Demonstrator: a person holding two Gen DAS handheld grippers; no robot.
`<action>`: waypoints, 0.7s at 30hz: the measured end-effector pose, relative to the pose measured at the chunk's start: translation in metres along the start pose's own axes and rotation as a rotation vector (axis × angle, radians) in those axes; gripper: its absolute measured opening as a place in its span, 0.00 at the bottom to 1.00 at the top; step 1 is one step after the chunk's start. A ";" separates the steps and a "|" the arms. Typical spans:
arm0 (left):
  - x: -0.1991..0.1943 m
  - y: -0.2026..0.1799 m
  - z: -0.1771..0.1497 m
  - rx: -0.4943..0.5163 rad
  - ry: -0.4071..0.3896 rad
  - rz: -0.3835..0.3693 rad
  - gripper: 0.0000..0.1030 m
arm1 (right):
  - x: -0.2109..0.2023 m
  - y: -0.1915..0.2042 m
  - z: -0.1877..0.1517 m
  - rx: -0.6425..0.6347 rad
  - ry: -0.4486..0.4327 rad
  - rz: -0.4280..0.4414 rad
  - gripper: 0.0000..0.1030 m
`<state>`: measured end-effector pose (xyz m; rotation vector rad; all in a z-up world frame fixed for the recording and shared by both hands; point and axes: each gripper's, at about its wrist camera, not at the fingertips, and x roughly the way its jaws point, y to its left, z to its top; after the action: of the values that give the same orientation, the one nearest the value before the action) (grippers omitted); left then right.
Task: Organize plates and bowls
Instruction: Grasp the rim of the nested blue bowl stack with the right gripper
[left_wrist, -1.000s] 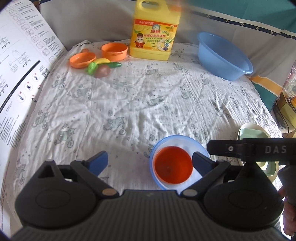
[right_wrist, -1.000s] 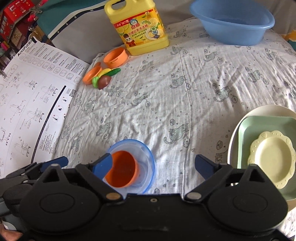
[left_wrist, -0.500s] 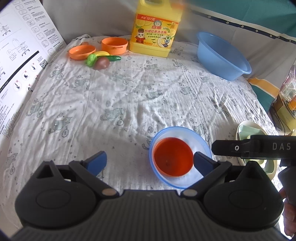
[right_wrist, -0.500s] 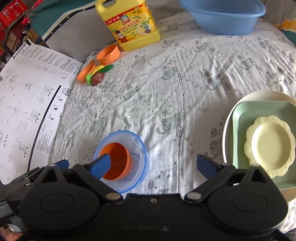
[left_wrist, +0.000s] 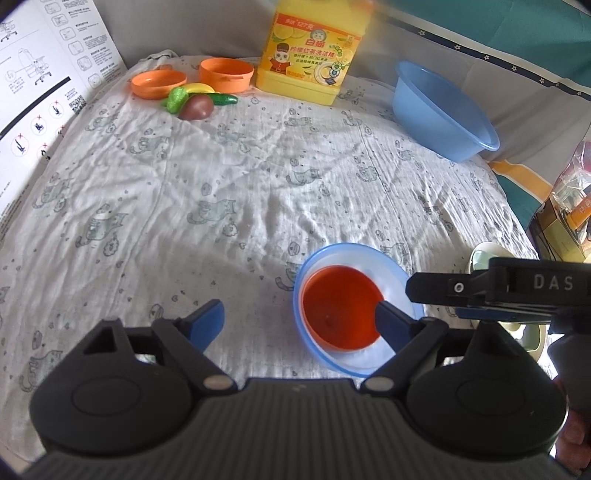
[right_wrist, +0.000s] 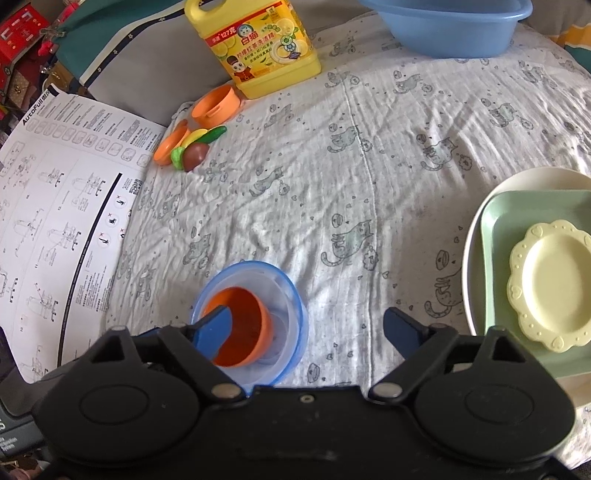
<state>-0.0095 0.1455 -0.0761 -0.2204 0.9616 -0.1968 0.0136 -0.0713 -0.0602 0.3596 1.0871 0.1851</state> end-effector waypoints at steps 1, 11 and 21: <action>0.001 0.000 0.000 0.000 0.003 -0.006 0.79 | 0.001 0.000 0.000 0.000 0.001 0.001 0.79; 0.012 0.000 0.001 -0.010 0.041 -0.050 0.44 | 0.013 0.005 0.000 -0.021 0.029 0.020 0.37; 0.017 -0.009 0.002 -0.010 0.078 -0.014 0.27 | 0.015 0.011 -0.001 -0.059 0.018 0.001 0.17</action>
<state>0.0006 0.1325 -0.0860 -0.2300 1.0391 -0.2152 0.0203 -0.0564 -0.0689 0.3062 1.0974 0.2214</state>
